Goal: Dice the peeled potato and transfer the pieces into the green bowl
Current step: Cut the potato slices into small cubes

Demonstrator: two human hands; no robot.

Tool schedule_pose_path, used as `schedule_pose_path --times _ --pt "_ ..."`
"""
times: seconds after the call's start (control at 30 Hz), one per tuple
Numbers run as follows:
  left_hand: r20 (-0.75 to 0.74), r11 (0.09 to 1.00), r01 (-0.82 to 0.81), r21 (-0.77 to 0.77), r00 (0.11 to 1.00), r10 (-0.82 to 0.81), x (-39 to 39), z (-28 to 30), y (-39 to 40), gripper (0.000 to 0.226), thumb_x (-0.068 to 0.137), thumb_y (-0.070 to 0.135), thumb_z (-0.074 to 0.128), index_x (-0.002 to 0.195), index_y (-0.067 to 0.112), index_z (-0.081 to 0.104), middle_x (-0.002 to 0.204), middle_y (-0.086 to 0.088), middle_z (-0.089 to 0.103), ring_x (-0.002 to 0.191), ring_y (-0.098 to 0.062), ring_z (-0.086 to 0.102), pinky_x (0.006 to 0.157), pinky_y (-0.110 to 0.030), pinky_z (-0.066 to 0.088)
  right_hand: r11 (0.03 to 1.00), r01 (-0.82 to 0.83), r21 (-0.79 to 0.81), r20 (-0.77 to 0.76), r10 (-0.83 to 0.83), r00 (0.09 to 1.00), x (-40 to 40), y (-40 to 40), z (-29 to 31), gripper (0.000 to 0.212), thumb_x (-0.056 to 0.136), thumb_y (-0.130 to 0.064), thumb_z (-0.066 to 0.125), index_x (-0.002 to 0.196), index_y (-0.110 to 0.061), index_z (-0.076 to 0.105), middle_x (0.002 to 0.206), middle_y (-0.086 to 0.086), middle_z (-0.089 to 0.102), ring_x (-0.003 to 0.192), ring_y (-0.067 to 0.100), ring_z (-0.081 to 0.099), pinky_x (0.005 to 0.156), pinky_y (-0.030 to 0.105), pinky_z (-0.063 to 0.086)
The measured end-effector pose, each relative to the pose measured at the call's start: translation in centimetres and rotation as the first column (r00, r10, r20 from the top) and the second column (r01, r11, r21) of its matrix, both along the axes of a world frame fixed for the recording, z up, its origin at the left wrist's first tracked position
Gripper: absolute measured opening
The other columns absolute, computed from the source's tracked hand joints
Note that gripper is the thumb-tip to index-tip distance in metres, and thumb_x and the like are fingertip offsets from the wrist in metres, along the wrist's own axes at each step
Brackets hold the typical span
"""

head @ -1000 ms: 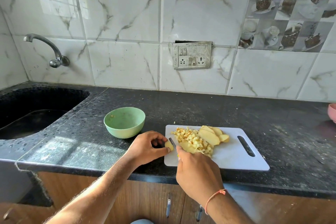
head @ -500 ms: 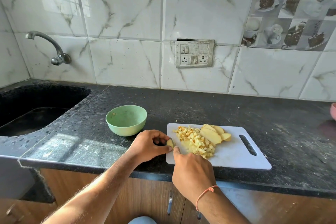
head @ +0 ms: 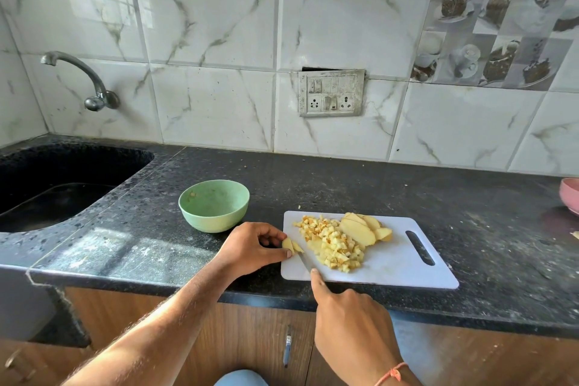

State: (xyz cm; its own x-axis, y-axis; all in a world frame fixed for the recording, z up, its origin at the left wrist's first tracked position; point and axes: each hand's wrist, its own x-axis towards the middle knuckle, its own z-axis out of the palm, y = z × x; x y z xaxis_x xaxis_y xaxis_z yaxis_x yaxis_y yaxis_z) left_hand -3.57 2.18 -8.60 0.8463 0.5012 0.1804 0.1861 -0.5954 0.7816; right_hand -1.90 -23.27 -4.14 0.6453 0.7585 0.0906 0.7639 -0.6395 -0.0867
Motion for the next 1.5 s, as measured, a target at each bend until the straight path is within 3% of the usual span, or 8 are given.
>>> schedule_pose_path --times 0.33,0.57,0.8,1.0,1.2,1.3,1.4,1.5 --pt "-0.009 0.999 0.009 -0.048 1.000 -0.010 -0.4 0.6 0.7 0.031 0.071 0.048 0.096 0.093 0.033 0.081 0.082 0.017 0.077 0.071 0.002 0.064 0.074 -0.026 0.058 0.993 0.011 0.116 0.066 -0.018 0.998 0.2 1.6 0.8 0.063 0.103 -0.024 0.039 0.163 -0.030 0.021 0.105 0.003 0.072 0.092 0.023 0.069 0.071 0.037 0.054" --pt "-0.015 1.000 0.011 0.011 1.000 -0.011 -0.4 0.4 1.1 0.019 0.076 0.039 0.093 0.091 0.035 0.082 0.084 0.013 0.077 0.076 -0.001 0.069 0.075 -0.024 0.059 0.996 -0.007 0.087 0.091 -0.001 0.996 0.1 3.4 0.8 0.069 0.099 -0.014 0.039 0.164 -0.024 0.020 0.082 0.004 0.061 0.074 0.026 0.057 0.061 0.034 0.042" --pt "-0.047 0.999 -0.011 0.041 0.999 0.013 -0.1 0.3 1.1 0.017 0.077 0.041 0.092 0.090 0.035 0.083 0.083 0.014 0.076 0.072 0.001 0.066 0.071 -0.025 0.057 0.997 -0.076 0.011 0.164 0.073 0.984 -0.7 4.4 0.6 0.071 0.097 -0.008 0.039 0.164 -0.014 0.017 0.104 0.012 0.071 0.093 0.032 0.068 0.066 0.035 0.042" --pt "-0.066 1.000 -0.021 0.020 0.998 0.022 0.1 0.4 1.1 0.018 0.075 0.042 0.093 0.087 0.034 0.083 0.081 0.016 0.077 0.072 -0.002 0.068 0.070 -0.025 0.058 0.996 -0.073 -0.051 0.189 0.082 0.979 -0.4 5.0 -0.1 0.069 0.098 -0.004 0.037 0.163 -0.009 0.016 0.103 0.015 0.072 0.092 0.032 0.070 0.073 0.038 0.054" --pt "-0.075 1.000 -0.011 0.008 0.997 0.011 0.1 0.6 1.2 0.020 0.074 0.042 0.095 0.087 0.032 0.084 0.075 0.019 0.075 0.064 0.004 0.063 0.064 -0.020 0.054 0.994 -0.088 -0.065 0.261 0.102 0.960 0.2 5.7 -1.0 0.069 0.098 -0.002 0.036 0.163 -0.009 0.016 0.099 0.014 0.071 0.089 0.032 0.070 0.064 0.036 0.043" --pt "-0.075 1.000 -0.004 0.003 0.997 0.004 0.1 0.7 1.1 0.021 0.074 0.041 0.095 0.089 0.031 0.084 0.072 0.020 0.074 0.063 0.007 0.062 0.061 -0.013 0.049 0.988 -0.077 -0.135 0.267 0.111 0.957 0.6 6.1 -1.7 0.068 0.092 -0.004 0.050 0.159 -0.008 0.035 0.082 0.012 0.071 0.073 0.031 0.070 0.055 0.035 0.043" --pt "-0.077 1.000 0.004 -0.016 0.997 -0.005 0.0 0.8 1.0 0.023 0.075 0.038 0.095 0.092 0.027 0.084 0.071 0.017 0.073 0.060 0.008 0.060 0.059 -0.010 0.046 0.980 -0.018 -0.196 0.336 0.085 0.938 0.4 6.2 -1.7 0.069 0.065 -0.008 0.079 0.133 -0.007 0.068 0.049 0.006 0.058 0.040 0.025 0.057 0.038 0.029 0.031" --pt "-0.090 1.000 0.007 -0.023 0.996 -0.009 0.1 0.8 1.2 0.023 0.075 0.039 0.095 0.091 0.027 0.084 0.070 0.018 0.073 0.061 0.008 0.061 0.060 -0.010 0.046 0.976 -0.104 -0.190 0.285 0.156 0.946 0.5 5.9 -1.3 0.069 0.093 0.001 0.049 0.159 -0.002 0.029 0.082 0.012 0.070 0.073 0.030 0.069 0.056 0.035 0.041"
